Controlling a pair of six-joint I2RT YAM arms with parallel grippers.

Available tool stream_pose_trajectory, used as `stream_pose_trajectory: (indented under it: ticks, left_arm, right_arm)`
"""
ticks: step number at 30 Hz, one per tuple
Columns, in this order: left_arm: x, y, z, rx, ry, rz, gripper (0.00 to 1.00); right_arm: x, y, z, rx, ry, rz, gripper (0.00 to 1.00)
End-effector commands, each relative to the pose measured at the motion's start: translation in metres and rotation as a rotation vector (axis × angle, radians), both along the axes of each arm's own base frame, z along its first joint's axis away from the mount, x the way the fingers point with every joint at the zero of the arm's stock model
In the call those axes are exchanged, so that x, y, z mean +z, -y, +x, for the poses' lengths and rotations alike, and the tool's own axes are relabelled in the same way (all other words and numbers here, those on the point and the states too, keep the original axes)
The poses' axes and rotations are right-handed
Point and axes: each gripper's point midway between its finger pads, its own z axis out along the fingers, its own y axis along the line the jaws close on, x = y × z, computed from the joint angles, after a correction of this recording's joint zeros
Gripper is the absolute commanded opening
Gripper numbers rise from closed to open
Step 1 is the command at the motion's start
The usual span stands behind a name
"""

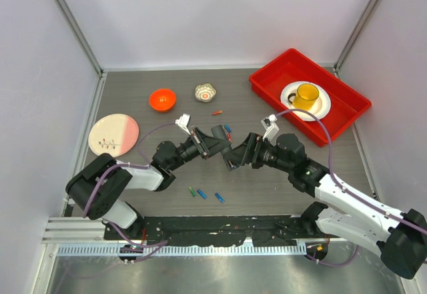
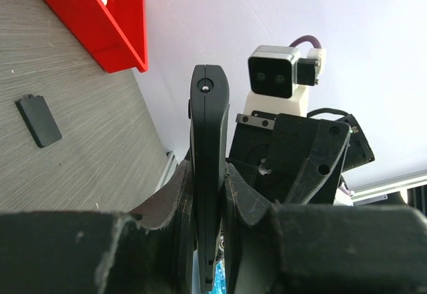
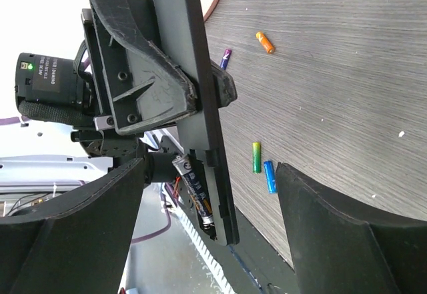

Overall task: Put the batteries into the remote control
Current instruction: Load the battery into the remote control.

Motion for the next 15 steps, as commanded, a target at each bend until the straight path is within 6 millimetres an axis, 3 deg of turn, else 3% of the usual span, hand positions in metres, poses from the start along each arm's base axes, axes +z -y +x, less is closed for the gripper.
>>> stream_pose_trajectory:
  ticks: [1, 15]
  left_arm:
    - [0.0735, -0.0074, -0.014, -0.017, 0.239, -0.194, 0.0]
    - [0.0734, -0.0086, -0.015, -0.016, 0.239, -0.195, 0.0]
  right_arm:
    - [0.0169, -0.0081, 0.0024, 0.027, 0.028, 0.076, 0.84]
    - [0.0087, -0.0051, 0.01, -0.007, -0.005, 0.094, 0.8]
